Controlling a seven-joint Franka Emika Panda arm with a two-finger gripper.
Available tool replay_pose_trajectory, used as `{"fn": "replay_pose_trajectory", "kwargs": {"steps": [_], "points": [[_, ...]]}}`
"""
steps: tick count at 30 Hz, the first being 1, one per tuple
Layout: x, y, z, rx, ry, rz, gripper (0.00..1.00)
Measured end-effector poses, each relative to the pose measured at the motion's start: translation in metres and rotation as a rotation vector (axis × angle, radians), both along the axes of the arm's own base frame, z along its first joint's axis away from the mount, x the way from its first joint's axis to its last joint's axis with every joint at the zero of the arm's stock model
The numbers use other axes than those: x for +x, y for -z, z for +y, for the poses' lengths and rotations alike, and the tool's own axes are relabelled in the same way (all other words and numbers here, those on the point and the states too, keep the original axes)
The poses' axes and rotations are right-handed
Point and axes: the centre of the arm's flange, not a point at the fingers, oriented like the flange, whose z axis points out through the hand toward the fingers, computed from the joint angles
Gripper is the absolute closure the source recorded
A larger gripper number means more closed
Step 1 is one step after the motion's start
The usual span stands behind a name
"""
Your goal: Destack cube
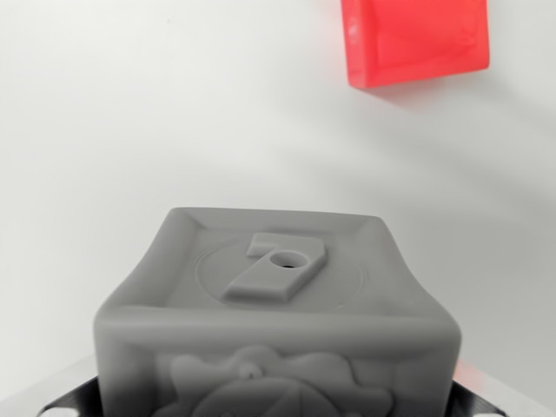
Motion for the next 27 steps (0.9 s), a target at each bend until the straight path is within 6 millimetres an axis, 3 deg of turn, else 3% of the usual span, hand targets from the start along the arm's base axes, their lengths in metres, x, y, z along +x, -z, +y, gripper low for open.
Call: {"fn": "replay_pose_trajectory", "kwargs": {"steps": [27], "points": [[-0.04,0.023,0.007,-0.003,0.08,-0.005,1.0]]}}
